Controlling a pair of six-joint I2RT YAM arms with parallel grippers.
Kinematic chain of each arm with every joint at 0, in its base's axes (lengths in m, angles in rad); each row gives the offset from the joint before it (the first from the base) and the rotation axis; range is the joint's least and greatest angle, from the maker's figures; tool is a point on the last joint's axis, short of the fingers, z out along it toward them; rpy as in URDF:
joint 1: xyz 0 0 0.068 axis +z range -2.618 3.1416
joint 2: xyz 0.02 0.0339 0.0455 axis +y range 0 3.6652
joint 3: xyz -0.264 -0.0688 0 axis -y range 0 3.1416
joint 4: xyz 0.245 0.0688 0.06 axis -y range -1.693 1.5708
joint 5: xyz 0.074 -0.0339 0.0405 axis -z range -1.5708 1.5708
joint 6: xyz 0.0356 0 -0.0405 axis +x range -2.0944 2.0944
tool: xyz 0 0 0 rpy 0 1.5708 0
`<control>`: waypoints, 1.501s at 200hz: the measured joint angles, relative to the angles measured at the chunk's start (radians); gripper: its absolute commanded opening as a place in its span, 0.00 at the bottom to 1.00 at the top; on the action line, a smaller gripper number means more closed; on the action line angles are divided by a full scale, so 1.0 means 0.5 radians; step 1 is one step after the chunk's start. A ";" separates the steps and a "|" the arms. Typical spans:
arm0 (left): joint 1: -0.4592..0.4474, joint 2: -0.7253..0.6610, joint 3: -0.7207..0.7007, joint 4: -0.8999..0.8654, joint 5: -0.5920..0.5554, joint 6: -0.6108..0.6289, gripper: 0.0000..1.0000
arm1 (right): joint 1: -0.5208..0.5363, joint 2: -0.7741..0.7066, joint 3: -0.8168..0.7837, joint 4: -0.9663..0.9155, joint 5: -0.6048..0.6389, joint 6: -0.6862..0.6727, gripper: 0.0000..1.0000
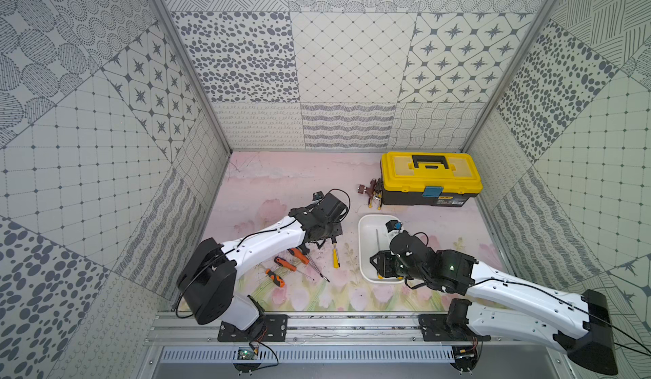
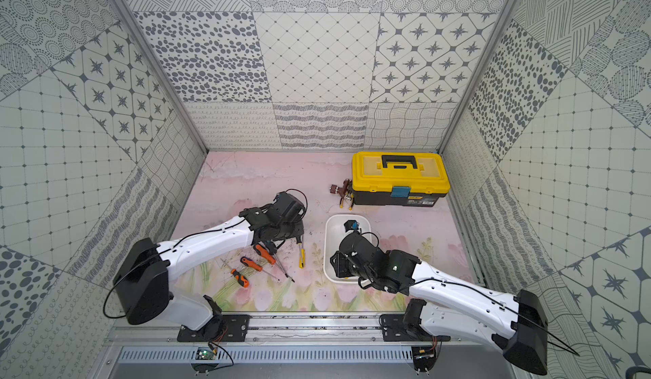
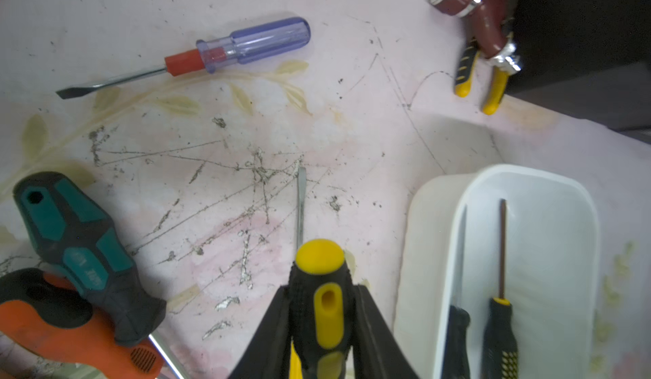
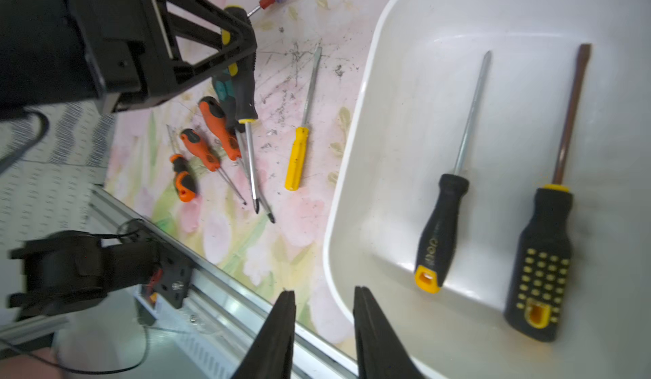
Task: Put the screwdriver on the desktop into the storage box
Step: Pick up the screwdriver from the center of the board, then place the screwdriver in the storage box.
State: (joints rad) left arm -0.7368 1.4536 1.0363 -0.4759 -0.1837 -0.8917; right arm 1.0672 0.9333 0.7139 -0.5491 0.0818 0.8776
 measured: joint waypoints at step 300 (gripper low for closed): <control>-0.135 -0.645 -0.581 1.144 0.963 -0.303 0.67 | 0.224 0.089 0.105 0.093 0.097 -0.084 0.00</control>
State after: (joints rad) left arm -0.8043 1.1309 0.7456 0.0963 0.2977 -1.0431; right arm 1.1793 0.9775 0.7662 -0.5026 0.1303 0.8356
